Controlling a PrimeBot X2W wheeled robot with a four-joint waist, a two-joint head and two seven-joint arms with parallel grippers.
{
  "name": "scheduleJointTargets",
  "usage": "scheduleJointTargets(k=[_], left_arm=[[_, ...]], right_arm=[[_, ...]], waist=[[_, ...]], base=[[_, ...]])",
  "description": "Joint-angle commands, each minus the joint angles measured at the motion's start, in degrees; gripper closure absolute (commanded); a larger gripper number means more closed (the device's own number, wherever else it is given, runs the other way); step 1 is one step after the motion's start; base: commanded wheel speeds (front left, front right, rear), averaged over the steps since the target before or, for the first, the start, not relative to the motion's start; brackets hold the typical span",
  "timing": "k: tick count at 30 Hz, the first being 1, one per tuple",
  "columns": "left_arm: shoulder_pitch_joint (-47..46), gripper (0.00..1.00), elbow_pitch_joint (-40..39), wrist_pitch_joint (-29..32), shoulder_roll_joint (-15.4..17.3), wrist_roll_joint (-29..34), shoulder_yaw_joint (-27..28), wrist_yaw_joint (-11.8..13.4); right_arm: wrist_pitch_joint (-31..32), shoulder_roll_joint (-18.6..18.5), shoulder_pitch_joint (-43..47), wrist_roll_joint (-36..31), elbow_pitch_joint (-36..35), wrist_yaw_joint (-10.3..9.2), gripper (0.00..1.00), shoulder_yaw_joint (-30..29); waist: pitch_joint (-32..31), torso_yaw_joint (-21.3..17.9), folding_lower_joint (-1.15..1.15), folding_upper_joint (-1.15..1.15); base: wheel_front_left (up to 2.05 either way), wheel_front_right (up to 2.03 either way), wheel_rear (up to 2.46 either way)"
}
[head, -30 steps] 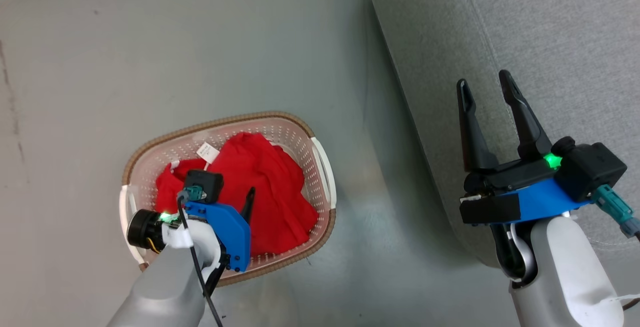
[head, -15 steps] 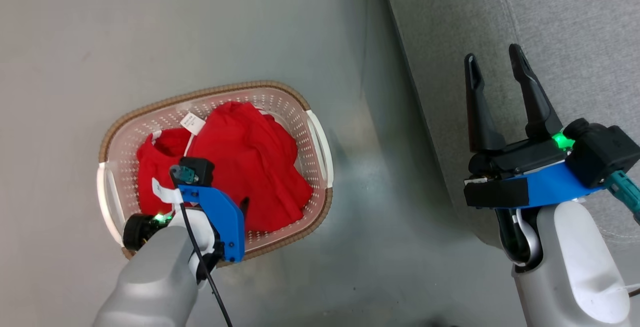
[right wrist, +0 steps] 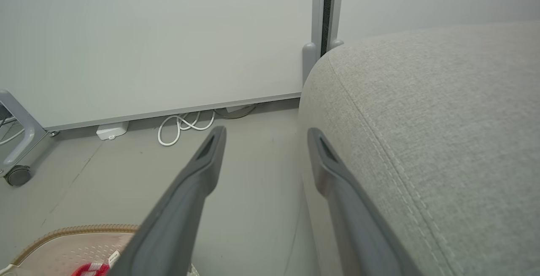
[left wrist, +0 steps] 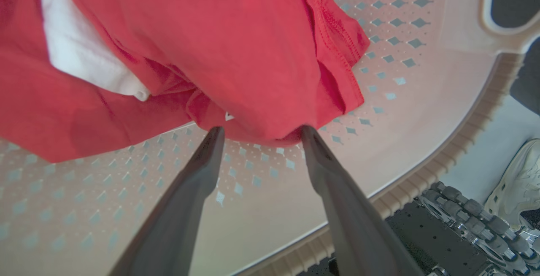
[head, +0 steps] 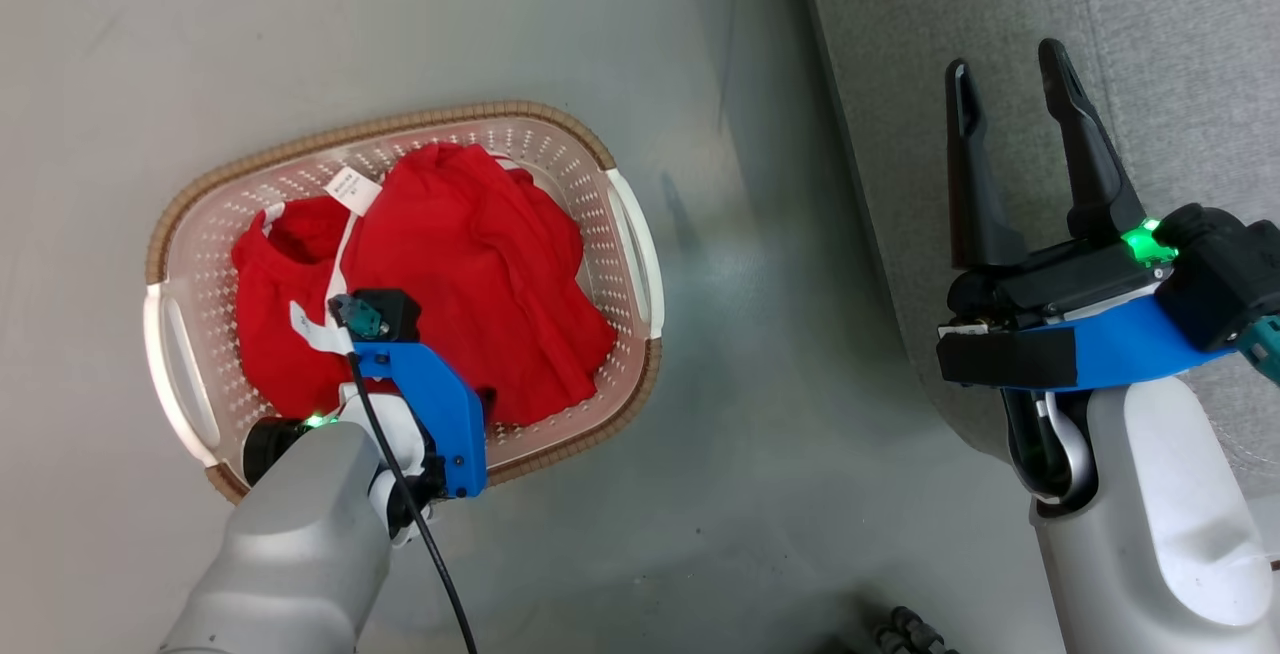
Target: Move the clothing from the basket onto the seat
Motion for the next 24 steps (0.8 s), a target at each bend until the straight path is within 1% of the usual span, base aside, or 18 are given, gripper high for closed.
scheduleJointTargets(k=[1, 8, 13, 16, 20, 21, 22, 23, 24], left_arm=[[-1.29, 0.0, -0.3, -0.14, 0.11, -0.25, -0.38, -0.04], [-3.15, 0.0, -1.47, -1.85, -0.13, -2.92, -1.36, -0.04], [-4.58, 0.0, -0.65, -2.38, -0.07, -3.69, -3.05, -0.04], [-6.06, 0.0, -0.14, -3.99, -0.21, -3.82, -4.23, -0.04], [-7.14, 0.0, 1.05, -7.17, -0.1, -2.41, -6.24, -0.04], [-7.44, 0.4, 1.5, -7.49, -0.17, -2.34, -6.63, -0.04], [-7.63, 0.91, 1.6, -7.64, -0.37, -2.49, -6.91, -0.04], [-7.76, 1.0, 1.67, -7.74, -0.56, -2.77, -7.13, -0.04], [-7.86, 1.0, 1.69, -7.85, -0.6, -2.85, -7.49, -0.04]], right_arm=[[-0.23, -0.14, -1.05, 0.32, -0.26, 0.01, 0.0, -0.19], [-0.23, -0.14, -1.95, 0.37, -0.82, 0.01, 0.0, -0.24], [-0.24, -0.14, -2.67, 0.62, -1.31, 0.01, 0.0, -0.11], [-0.23, -0.14, -3.1, 0.87, -1.71, 0.01, 0.0, -0.3], [-0.24, -0.14, -3.21, 0.87, -1.88, 0.01, 0.0, -0.51], [-0.23, -0.14, -3.22, 0.83, -1.85, 0.01, 0.0, -0.58], [-0.23, -0.14, -3.24, 0.84, -1.81, 0.01, 0.0, -0.61], [-0.23, -0.14, -3.28, 0.86, -1.78, 0.01, 0.0, -0.65], [-0.23, -0.14, -3.35, 0.9, -1.73, 0.01, 0.0, -0.68]], waist=[[0.91, -0.05, -0.01, 0.0], [3.74, -0.14, -0.01, 0.0], [5.76, -0.39, -0.01, 0.0], [7.19, -0.7, -0.01, 0.0], [8.01, -0.78, -0.01, 0.0], [8.14, -0.77, -0.01, 0.0], [8.23, -0.75, -0.01, 0.0], [8.3, -0.71, -0.01, 0.0], [8.37, -0.68, -0.01, 0.0]], base=[[0.0, 0.0, 0.0], [0.0, 0.0, 0.0], [0.0, 0.0, 0.0], [0.0, 0.0, 0.0], [0.0, 0.0, 0.0], [0.0, 0.0, 0.0], [0.0, 0.0, 0.0], [0.0, 0.0, 0.0], [0.0, 0.0, 0.0]])
